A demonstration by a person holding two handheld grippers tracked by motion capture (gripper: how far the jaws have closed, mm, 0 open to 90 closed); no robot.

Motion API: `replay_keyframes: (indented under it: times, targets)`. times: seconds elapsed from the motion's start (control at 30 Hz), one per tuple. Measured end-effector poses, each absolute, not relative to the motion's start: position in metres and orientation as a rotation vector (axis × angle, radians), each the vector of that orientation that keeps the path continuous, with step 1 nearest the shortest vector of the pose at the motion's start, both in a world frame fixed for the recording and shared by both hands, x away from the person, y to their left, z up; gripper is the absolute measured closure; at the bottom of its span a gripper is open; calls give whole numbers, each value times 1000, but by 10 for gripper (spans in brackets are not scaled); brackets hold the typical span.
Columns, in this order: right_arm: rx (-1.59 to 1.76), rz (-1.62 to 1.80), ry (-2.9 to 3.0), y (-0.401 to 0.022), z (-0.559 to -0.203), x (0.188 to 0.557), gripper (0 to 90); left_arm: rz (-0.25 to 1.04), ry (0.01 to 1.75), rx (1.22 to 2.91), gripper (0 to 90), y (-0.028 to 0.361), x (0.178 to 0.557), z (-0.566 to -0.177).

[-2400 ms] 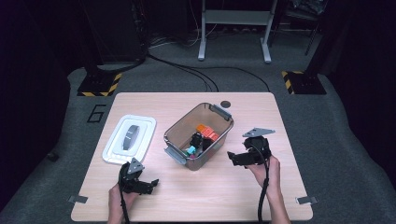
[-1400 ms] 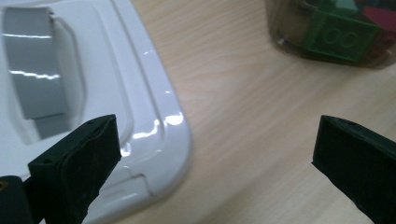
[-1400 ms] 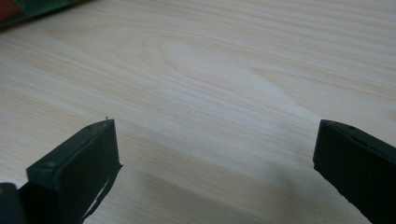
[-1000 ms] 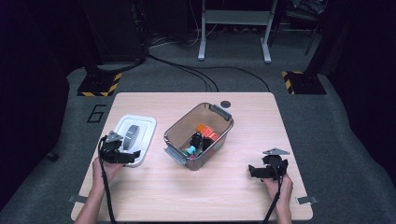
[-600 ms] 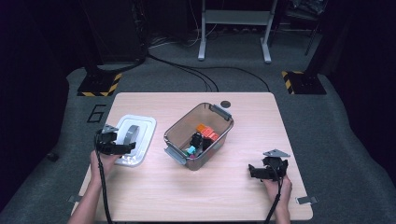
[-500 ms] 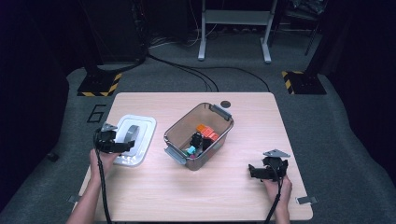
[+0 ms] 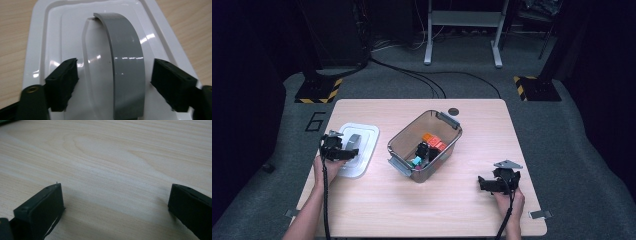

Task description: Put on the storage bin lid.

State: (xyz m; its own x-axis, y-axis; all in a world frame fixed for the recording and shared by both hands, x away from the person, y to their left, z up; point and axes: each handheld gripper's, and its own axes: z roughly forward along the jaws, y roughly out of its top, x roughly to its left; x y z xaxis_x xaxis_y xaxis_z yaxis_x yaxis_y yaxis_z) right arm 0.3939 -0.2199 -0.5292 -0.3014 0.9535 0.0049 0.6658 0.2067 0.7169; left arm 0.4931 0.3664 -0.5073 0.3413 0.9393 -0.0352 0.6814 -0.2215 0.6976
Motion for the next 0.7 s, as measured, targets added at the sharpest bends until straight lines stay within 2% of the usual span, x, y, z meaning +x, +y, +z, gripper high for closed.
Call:
replay_keyframes:
  times: [0.17,0.2,0.37,0.7]
  targets:
    - [1502,867,2043,-220,-529,394,0,566,1389,1958,630,363,492,-504]
    - [1501,867,2043,-220,-529,394,0,587,1396,1968,661,362,492,-503]
    - [1502,869,2043,-220,-529,394,0,545,1402,1948,674,365,489,-501]
    - [1502,868,2043,-220,-529,394,0,554,1339,1969,675,363,481,-485]
